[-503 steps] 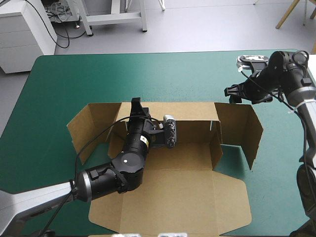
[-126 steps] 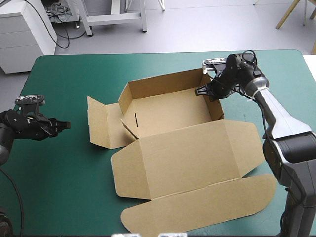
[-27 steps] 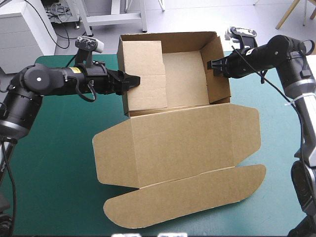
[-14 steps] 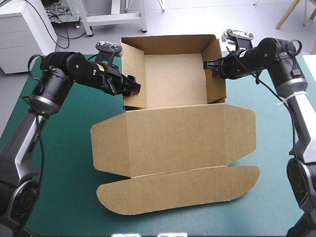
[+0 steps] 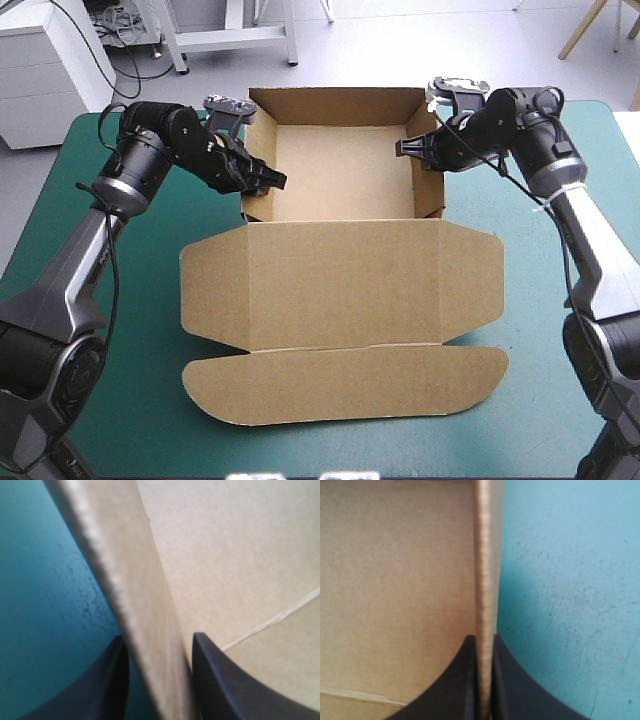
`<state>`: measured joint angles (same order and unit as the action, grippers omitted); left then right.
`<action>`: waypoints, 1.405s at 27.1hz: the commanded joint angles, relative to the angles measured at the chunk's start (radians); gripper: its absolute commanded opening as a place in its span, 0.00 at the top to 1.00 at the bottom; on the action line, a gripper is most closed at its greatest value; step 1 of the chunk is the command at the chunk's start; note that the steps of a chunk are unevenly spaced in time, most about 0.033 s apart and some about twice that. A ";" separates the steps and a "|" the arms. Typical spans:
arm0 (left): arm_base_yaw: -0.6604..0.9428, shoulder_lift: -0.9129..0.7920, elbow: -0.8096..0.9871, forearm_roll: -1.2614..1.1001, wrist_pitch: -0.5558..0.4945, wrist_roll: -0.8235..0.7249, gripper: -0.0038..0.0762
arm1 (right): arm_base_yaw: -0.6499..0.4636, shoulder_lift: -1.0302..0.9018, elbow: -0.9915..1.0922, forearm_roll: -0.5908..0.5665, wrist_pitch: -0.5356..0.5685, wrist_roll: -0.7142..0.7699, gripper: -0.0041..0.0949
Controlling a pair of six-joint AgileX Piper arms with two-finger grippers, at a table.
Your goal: Fold the box
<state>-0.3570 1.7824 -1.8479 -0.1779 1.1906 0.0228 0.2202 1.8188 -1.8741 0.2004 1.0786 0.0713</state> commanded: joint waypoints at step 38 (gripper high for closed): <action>-0.016 0.217 -0.037 -0.074 -0.082 -0.023 0.96 | 0.085 0.181 -0.030 -0.089 0.093 0.044 0.96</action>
<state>-0.3539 2.0535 -1.8493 -0.1465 1.1683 -0.0364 0.2932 2.0417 -1.8759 0.0657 1.1940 0.1700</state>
